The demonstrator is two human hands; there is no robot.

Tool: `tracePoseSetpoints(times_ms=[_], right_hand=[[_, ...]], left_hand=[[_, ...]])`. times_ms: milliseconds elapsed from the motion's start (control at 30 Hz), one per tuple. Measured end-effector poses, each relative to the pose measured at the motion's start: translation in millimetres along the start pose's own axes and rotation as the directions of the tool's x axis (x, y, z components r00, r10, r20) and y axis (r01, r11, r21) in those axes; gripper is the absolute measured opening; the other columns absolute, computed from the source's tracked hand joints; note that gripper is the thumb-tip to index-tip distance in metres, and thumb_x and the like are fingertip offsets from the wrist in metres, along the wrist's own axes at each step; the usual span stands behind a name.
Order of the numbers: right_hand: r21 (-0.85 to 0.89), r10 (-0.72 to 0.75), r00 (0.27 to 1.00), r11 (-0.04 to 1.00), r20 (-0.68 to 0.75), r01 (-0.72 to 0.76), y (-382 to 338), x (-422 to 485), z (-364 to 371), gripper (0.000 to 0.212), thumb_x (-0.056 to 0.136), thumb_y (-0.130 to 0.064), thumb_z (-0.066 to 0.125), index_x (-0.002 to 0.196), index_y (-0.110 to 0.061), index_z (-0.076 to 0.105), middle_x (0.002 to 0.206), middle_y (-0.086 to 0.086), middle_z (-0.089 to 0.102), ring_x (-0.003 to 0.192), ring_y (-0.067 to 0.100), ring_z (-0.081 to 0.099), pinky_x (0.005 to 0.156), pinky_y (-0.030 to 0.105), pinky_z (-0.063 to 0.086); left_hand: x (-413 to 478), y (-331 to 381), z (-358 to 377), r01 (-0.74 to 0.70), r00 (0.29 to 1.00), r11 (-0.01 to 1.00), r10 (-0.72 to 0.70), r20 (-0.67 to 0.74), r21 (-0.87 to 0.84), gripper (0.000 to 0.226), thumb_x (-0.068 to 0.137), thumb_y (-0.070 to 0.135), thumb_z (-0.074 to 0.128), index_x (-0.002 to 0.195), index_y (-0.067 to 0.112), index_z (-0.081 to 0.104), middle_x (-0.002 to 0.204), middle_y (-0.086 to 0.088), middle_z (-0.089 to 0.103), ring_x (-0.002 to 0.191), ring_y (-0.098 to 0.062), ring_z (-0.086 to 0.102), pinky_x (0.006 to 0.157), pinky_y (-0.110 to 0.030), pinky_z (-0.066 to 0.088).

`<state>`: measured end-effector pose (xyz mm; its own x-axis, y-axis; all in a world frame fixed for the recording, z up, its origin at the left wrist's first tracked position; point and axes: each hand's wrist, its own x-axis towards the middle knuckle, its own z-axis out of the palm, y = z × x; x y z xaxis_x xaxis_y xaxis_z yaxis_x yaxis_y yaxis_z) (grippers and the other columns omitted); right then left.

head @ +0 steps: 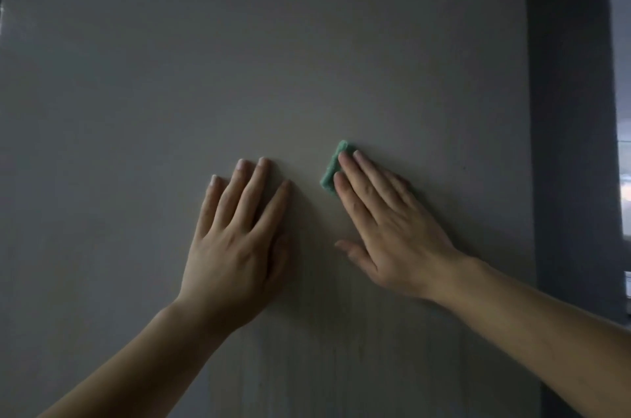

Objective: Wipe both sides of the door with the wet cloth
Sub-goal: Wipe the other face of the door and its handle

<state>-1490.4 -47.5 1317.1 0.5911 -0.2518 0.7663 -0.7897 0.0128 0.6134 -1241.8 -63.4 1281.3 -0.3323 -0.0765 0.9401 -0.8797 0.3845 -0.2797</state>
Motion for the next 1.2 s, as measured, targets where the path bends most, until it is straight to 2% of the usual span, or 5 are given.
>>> tracePoseSetpoints(times_ms=[200,400,567,767,1200], right_hand=[[0.123,0.462,0.884,0.884,-0.072,-0.452,81,54,-9,0.085,0.096,-0.058,0.027,0.160,-0.002,0.018,0.169,0.019,0.010,0.154,0.040,0.014,0.122,0.051,0.019],[-0.018,-0.021,1.000,1.000,-0.020,0.021,57,-8,5,0.080,0.097,-0.056,0.033,0.161,-0.009,0.020,0.170,0.009,0.015,0.156,0.032,0.014,0.120,0.046,0.021],[0.172,0.552,0.834,0.823,-0.017,-0.541,124,19,-6,0.085,0.094,-0.060,0.021,0.161,-0.009,0.016,0.170,0.011,0.008,0.156,0.034,0.008,0.123,0.048,0.015],[0.064,-0.050,0.999,0.997,0.008,0.049,25,-63,10,0.079,0.099,-0.056,0.037,0.161,-0.010,0.021,0.170,0.008,0.013,0.157,0.032,0.009,0.125,0.047,0.014],[0.020,-0.119,0.993,0.993,0.004,0.118,88,-97,15,0.075,0.101,-0.056,0.032,0.160,-0.009,0.025,0.168,0.010,0.019,0.156,0.034,0.016,0.125,0.048,0.016]], left_hand=[[7,19,3,0.069,0.997,0.998,-0.069,-0.016,-0.002,0.059,0.099,0.039,0.042,0.150,0.008,0.048,0.165,-0.022,0.027,0.155,-0.043,0.016,0.124,-0.064,0.009],[19,38,11,0.007,1.000,1.000,-0.007,-0.004,-0.019,0.062,0.100,0.042,0.038,0.153,0.009,0.044,0.166,-0.020,0.026,0.156,-0.039,0.018,0.124,-0.063,0.015],[20,45,16,0.041,0.999,0.999,-0.041,-0.008,0.009,0.061,0.100,0.040,0.039,0.152,0.007,0.046,0.165,-0.022,0.027,0.156,-0.041,0.017,0.123,-0.065,0.012],[19,57,18,0.051,0.998,0.999,-0.051,-0.027,0.000,0.063,0.100,0.041,0.040,0.150,0.004,0.047,0.166,-0.026,0.020,0.156,-0.043,0.012,0.124,-0.065,0.009],[25,100,34,-0.035,0.999,0.999,0.034,-0.022,-0.037,0.058,0.101,0.039,0.041,0.153,0.012,0.046,0.166,-0.021,0.024,0.156,-0.040,0.016,0.124,-0.063,0.016]])
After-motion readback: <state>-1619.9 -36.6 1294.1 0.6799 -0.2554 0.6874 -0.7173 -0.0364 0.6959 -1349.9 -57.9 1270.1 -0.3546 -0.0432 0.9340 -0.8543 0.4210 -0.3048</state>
